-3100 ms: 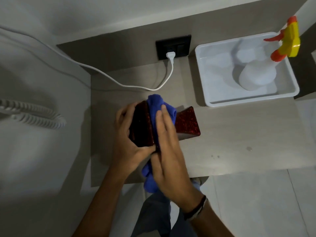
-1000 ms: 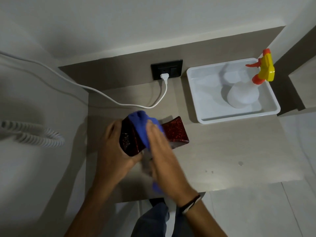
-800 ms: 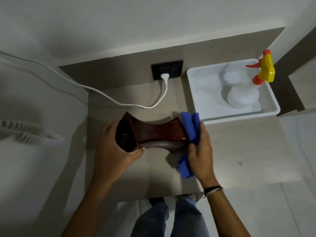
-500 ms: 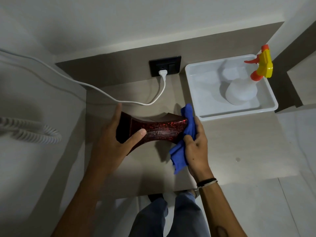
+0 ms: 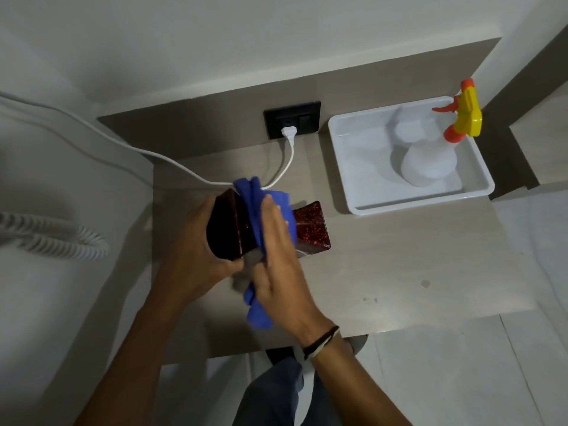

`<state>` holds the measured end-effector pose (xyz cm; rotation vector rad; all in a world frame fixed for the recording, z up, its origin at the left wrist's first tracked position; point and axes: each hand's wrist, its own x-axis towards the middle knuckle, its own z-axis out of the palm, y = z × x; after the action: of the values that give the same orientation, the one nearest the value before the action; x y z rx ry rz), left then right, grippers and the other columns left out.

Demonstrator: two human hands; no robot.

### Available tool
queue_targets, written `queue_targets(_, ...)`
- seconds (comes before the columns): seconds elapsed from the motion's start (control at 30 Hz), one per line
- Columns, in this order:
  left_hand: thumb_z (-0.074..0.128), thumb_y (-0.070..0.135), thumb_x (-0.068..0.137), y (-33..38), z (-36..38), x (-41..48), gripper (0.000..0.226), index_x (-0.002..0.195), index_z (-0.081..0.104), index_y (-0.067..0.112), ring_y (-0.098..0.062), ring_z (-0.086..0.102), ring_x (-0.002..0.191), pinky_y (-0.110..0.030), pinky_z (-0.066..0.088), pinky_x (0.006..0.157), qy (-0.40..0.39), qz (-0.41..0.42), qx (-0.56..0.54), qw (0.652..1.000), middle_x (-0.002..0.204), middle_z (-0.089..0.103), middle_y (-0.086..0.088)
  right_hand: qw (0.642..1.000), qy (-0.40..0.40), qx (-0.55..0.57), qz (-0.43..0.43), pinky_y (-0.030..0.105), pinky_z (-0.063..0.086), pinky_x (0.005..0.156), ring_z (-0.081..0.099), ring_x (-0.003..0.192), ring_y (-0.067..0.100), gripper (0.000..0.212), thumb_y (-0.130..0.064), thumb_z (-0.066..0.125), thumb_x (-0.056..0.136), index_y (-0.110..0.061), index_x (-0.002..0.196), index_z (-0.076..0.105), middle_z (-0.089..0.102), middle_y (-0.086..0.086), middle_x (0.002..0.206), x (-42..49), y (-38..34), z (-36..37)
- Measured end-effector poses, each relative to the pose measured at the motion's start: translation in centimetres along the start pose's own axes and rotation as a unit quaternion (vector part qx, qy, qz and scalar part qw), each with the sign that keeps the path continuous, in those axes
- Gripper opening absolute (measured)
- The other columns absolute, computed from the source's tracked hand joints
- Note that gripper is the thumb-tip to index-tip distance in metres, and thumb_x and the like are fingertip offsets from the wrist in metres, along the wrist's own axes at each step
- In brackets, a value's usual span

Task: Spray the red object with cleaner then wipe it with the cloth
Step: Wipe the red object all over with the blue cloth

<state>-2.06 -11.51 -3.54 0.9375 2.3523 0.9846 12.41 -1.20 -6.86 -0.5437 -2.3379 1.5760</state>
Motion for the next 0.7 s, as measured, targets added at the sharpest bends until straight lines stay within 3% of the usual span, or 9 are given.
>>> queue_targets(0.07,0.094,0.005,0.063,-0.1,0.1,0.2,0.084,0.137,0.057,0.027,-0.007,0.068,0.112,-0.026,0.054,0.092,-0.011,0.001,-0.019,1.000,0.121,0.070,0.008,0.998,-0.011,0.011,-0.055,0.064,0.041,0.123,0.022,0.165,0.038,0.104,0.007,0.041,0.088,-0.027,0.171,-0.011,-0.011,-0.009,0.181,-0.1,-1.2,0.8)
queue_targets(0.13,0.094,0.004,0.061,-0.3,0.1,0.2,0.084,0.136,0.058,0.020,-0.014,0.069,0.111,-0.039,0.057,0.094,0.000,0.010,-0.008,1.000,0.122,0.071,0.003,0.997,-0.020,-0.016,-0.073,0.060,0.038,0.126,0.010,0.169,0.027,0.106,0.012,0.045,0.089,-0.028,0.171,-0.011,-0.015,-0.012,0.180,-0.4,0.0,0.2)
queue_targets(0.2,0.091,0.014,0.054,-0.3,-0.1,-0.1,0.092,0.139,0.056,0.020,-0.020,0.066,0.110,-0.038,0.056,0.091,0.018,0.004,0.025,1.000,0.125,0.068,-0.003,0.995,-0.020,-0.091,-0.020,0.055,0.026,0.133,0.000,0.170,0.020,0.101,0.013,0.049,0.096,-0.024,0.171,-0.007,-0.017,-0.015,0.179,-0.6,2.6,-1.6)
queue_targets(0.33,0.084,0.021,0.053,-0.2,-0.2,-0.7,0.090,0.136,0.053,0.032,-0.021,0.065,0.108,-0.026,0.053,0.084,0.024,-0.001,0.013,1.000,0.122,0.066,-0.003,0.979,0.032,-0.171,0.107,0.052,0.009,0.137,-0.008,0.168,0.029,0.097,0.025,0.046,0.088,-0.005,0.169,0.001,-0.007,0.008,0.180,-0.6,4.0,-2.9)
queue_targets(0.4,0.086,0.016,0.056,0.2,0.0,-0.6,0.083,0.134,0.057,0.027,-0.011,0.067,0.105,-0.021,0.053,0.084,0.023,-0.006,0.008,1.000,0.116,0.069,0.004,0.993,0.014,-0.094,0.068,0.057,0.018,0.135,0.006,0.169,0.035,0.097,0.016,0.048,0.091,-0.010,0.171,-0.002,-0.005,0.008,0.181,-0.3,1.1,-0.7)
queue_targets(0.47,0.090,-0.001,0.068,0.1,0.3,-0.6,0.070,0.120,0.061,0.035,0.008,0.069,0.100,-0.011,0.054,0.079,0.023,-0.009,-0.019,1.000,0.104,0.075,0.019,1.000,-0.007,-0.027,-0.008,0.065,0.043,0.120,0.037,0.156,0.048,0.104,0.011,0.047,0.089,-0.024,0.171,-0.006,-0.002,0.000,0.182,-0.5,-1.9,1.8)
queue_targets(0.5,0.088,-0.007,0.071,-0.3,0.3,-0.7,0.068,0.112,0.061,0.040,0.016,0.068,0.094,-0.005,0.052,0.075,0.030,-0.015,-0.016,0.999,0.097,0.075,0.027,0.999,-0.014,-0.016,-0.034,0.066,0.048,0.115,0.042,0.153,0.047,0.107,0.011,0.046,0.087,-0.029,0.171,-0.008,-0.003,-0.005,0.182,-0.7,-2.4,2.5)
queue_targets(0.6,0.094,0.000,0.056,-0.8,0.0,-1.3,0.075,0.103,0.056,0.044,0.018,0.065,0.084,0.001,0.044,0.065,0.050,-0.049,0.010,0.997,0.084,0.070,0.020,0.999,-0.019,-0.039,-0.016,0.061,0.036,0.127,0.025,0.165,0.036,0.095,0.008,0.046,0.097,-0.024,0.172,-0.003,0.005,0.005,0.182,-0.6,0.2,0.5)
queue_targets(0.7,0.084,0.020,0.049,-1.0,0.0,-1.5,0.080,0.118,0.056,0.050,-0.005,0.067,0.086,-0.011,0.047,0.069,0.035,-0.035,0.008,0.999,0.100,0.068,0.006,0.983,0.012,-0.152,0.099,0.052,0.013,0.137,-0.004,0.169,0.028,0.093,0.018,0.047,0.093,-0.008,0.170,0.002,-0.004,0.007,0.181,-0.8,4.3,-3.4)
